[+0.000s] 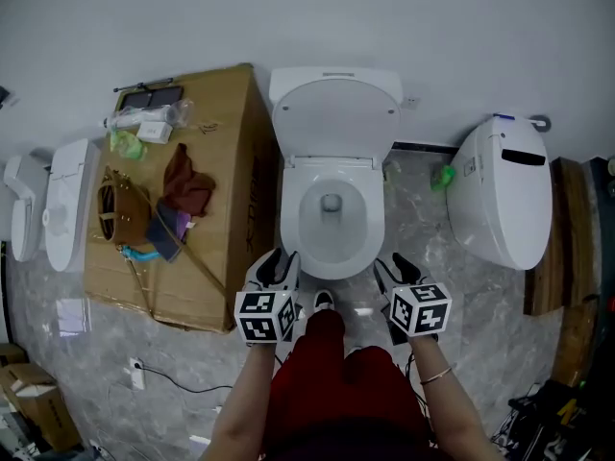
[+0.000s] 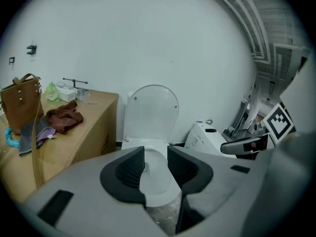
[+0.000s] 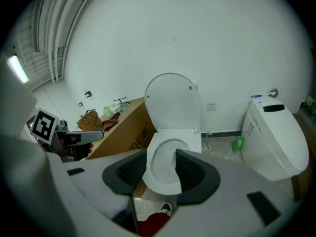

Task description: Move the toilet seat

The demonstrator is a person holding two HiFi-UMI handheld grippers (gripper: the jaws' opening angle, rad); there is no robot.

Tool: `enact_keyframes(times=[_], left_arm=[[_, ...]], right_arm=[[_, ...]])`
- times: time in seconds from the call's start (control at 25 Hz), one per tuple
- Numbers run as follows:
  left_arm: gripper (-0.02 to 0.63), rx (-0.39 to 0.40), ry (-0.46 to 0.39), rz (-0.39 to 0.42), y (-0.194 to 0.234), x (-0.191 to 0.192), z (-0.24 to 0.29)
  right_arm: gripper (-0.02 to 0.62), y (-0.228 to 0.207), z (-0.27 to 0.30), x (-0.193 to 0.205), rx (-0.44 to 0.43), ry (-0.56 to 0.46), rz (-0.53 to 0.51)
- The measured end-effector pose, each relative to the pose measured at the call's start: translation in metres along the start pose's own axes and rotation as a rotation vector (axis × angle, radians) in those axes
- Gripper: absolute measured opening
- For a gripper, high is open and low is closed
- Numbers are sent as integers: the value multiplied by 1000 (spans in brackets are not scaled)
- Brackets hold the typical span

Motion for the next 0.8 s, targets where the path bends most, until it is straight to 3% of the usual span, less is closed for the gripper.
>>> enact_keyframes(times=[0.32, 0.6, 0.8], left_arm=[[140, -63, 121, -19, 44, 21, 52], [158, -130, 191, -134, 83, 58, 100], [186, -177, 238, -183, 104, 94, 133]], right_arm=[[196, -16, 51, 30, 22, 81, 113], [203, -46, 105, 71, 19, 158, 216], [259, -58, 145, 105, 16, 225, 241]])
Point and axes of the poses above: the fingertips, and each gripper's own axes: z forward along the fingers, y to its left, x out of its underside, the point moved 9 cm from there along -z, backward along the fingers, and after that the axes turned 12 degrees about -z, right-handed, at the moved point
